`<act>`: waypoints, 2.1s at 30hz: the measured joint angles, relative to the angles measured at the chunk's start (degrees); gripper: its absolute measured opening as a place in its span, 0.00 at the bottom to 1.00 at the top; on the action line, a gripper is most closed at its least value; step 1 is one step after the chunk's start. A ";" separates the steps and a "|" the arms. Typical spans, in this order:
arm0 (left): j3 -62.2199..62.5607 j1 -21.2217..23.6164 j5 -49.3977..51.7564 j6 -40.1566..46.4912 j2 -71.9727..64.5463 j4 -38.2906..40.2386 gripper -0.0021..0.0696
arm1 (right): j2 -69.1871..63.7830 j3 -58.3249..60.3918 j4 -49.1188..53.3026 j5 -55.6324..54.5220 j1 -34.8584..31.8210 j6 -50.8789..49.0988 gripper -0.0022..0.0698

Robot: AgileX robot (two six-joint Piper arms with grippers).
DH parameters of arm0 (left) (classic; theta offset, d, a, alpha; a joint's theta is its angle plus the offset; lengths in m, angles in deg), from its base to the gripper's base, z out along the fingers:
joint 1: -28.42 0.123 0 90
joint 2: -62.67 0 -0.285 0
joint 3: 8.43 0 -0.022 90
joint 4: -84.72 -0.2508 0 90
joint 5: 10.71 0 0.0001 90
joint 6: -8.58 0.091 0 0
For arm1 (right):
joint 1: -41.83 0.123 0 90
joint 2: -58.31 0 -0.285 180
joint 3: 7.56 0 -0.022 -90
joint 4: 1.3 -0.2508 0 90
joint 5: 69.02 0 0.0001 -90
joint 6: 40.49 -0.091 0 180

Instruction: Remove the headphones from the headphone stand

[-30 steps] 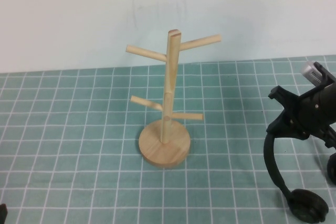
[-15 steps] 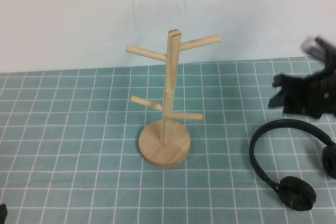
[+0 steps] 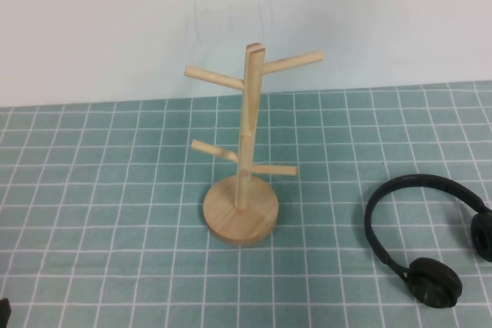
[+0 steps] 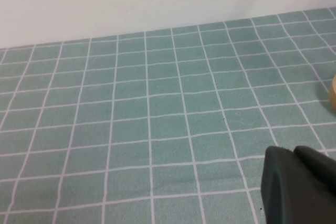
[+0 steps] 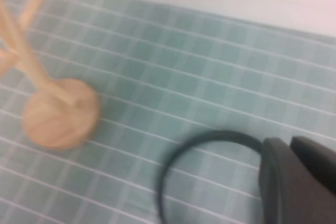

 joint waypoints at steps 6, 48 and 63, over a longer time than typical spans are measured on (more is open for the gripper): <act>0.00 0.00 0.00 0.00 0.00 0.00 0.02 | 13.67 4.10 8.95 4.02 -0.26 -7.44 0.02; 0.00 0.00 0.00 0.00 0.00 0.00 0.02 | 52.11 31.63 26.42 -7.30 -0.48 -26.19 0.02; 0.00 0.00 0.00 0.00 0.00 0.00 0.02 | 59.36 59.35 27.89 -22.19 -6.16 -29.59 0.02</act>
